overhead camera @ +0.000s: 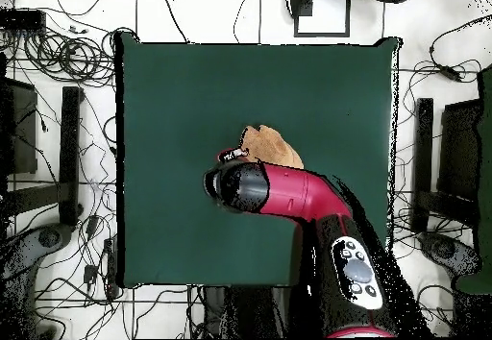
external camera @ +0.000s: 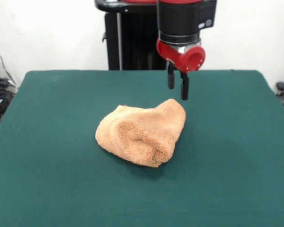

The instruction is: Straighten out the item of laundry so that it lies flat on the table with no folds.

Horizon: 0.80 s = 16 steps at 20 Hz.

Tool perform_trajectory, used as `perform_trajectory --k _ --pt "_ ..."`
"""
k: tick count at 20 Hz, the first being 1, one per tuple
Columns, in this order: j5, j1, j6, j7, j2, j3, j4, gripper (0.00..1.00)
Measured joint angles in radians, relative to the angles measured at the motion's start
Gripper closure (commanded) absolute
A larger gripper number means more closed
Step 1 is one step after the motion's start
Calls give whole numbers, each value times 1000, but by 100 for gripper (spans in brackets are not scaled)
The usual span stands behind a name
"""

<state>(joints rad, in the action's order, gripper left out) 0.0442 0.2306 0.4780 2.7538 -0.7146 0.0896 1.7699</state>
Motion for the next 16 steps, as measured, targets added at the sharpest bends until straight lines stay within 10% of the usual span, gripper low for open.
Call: perform_trajectory --k 16 --pt "2 42 0 0 20 0 -89 0"
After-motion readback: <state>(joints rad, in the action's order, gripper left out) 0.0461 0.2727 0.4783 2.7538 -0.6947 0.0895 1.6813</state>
